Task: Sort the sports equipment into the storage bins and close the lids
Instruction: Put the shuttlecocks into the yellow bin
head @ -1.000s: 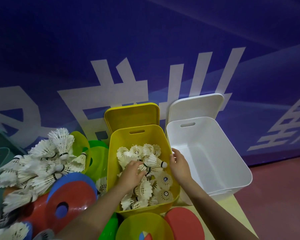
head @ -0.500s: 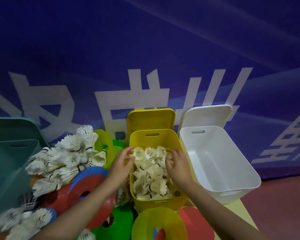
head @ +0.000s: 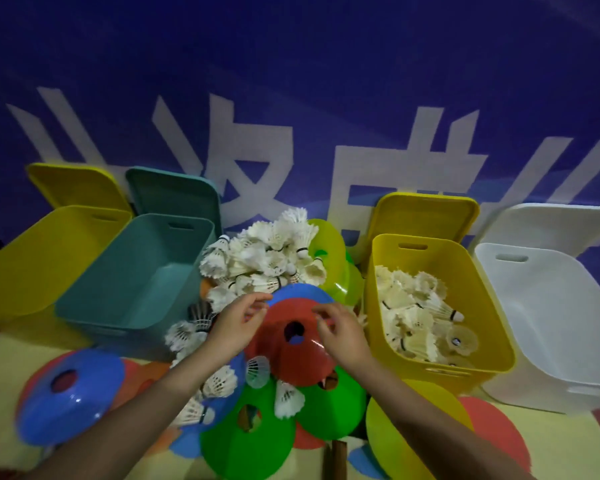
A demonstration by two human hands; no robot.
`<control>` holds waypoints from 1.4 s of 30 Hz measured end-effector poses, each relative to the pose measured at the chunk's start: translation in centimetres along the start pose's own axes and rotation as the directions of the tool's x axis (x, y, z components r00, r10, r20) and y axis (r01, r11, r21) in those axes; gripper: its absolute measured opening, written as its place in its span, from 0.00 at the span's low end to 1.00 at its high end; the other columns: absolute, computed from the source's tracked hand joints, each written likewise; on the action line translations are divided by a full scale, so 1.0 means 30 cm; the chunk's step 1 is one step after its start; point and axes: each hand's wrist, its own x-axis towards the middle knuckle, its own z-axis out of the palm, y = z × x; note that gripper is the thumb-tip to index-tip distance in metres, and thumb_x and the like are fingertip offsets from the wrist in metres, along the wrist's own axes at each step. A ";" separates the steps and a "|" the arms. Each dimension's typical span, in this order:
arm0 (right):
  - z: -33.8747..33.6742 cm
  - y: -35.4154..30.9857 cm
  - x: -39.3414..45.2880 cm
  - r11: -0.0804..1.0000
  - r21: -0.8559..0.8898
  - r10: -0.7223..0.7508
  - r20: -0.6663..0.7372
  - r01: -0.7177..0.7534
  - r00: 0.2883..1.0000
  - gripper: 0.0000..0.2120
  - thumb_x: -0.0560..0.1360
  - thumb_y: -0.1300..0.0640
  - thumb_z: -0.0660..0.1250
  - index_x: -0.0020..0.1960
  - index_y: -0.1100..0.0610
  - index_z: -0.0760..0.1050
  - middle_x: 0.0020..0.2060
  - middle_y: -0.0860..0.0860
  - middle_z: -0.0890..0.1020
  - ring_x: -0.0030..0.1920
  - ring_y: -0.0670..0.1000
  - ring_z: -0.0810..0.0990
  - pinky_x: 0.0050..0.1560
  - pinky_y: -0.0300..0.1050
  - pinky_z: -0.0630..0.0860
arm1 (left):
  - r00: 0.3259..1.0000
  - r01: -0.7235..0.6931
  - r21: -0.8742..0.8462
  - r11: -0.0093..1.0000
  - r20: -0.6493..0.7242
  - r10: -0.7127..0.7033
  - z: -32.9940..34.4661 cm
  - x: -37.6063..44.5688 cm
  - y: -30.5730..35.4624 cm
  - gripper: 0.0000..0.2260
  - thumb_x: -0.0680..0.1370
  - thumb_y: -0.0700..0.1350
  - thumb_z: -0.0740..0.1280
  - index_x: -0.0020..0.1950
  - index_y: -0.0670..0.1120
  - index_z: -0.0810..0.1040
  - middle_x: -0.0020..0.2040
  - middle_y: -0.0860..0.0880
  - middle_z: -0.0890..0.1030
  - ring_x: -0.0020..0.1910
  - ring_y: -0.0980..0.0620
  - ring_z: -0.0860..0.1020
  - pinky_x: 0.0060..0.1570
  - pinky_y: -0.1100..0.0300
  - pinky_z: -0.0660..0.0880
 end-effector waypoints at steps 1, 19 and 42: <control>0.044 -0.024 -0.010 1.000 0.000 -0.003 0.027 0.003 1.000 0.11 0.76 0.55 0.63 0.56 0.55 0.79 0.52 0.50 0.80 0.54 0.50 0.78 0.53 0.43 0.72 | 1.000 0.012 0.030 0.999 -0.005 -0.012 -0.038 -0.025 -0.037 0.12 0.79 0.38 0.63 0.58 0.52 0.77 0.51 0.55 0.79 0.49 0.59 0.78 0.46 0.69 0.72; 0.588 -0.219 -0.124 0.820 -0.425 -0.083 0.573 0.382 0.815 0.37 0.72 0.43 0.65 0.76 0.52 0.56 0.70 0.53 0.66 0.71 0.55 0.62 0.68 0.55 0.57 | 0.980 -0.004 0.460 0.888 0.178 -0.088 -0.259 -0.429 -0.525 0.31 0.70 0.61 0.67 0.71 0.56 0.65 0.66 0.57 0.67 0.62 0.58 0.69 0.58 0.65 0.69; 0.383 -0.163 -0.155 0.987 -0.157 0.054 0.226 -0.018 0.973 0.27 0.71 0.44 0.70 0.66 0.51 0.66 0.55 0.47 0.71 0.54 0.46 0.71 0.48 0.39 0.68 | 0.843 -0.526 0.621 0.582 0.471 0.259 -0.250 -0.316 -0.552 0.18 0.65 0.60 0.69 0.54 0.59 0.77 0.48 0.61 0.76 0.53 0.59 0.69 0.56 0.64 0.60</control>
